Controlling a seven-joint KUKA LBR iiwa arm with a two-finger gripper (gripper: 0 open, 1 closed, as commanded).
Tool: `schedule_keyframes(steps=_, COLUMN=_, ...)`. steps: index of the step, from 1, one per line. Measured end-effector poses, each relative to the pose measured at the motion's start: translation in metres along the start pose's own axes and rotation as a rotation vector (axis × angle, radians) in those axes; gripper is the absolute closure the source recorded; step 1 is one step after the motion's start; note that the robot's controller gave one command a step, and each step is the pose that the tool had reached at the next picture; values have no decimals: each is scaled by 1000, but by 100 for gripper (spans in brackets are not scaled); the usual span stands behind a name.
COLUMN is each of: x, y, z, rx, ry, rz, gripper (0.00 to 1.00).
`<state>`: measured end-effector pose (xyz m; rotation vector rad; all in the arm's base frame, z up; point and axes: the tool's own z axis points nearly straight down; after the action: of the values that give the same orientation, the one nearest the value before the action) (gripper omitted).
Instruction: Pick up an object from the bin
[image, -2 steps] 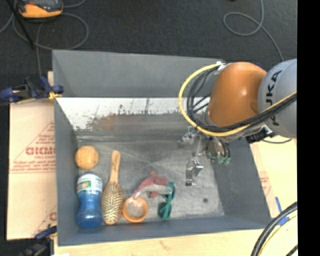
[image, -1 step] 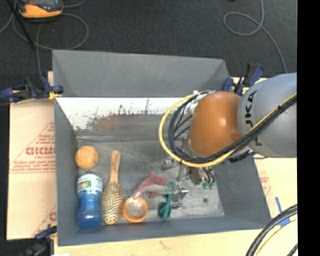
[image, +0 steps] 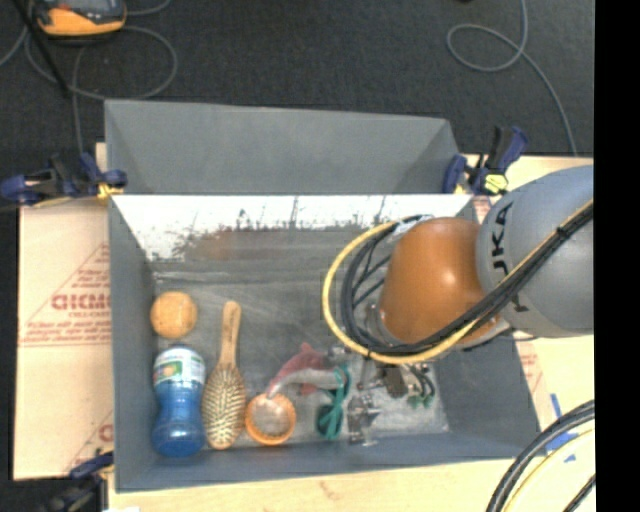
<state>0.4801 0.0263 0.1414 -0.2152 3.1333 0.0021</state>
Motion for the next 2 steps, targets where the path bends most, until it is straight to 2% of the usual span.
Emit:
schedule_keyframes(steps=1, x=-36, y=-4, z=63, rx=3, ry=-32, rz=-30, gripper=100)
schedule_keyframes(steps=2, x=-30, y=-4, z=67, rx=2, ry=-11, rz=-31, gripper=0)
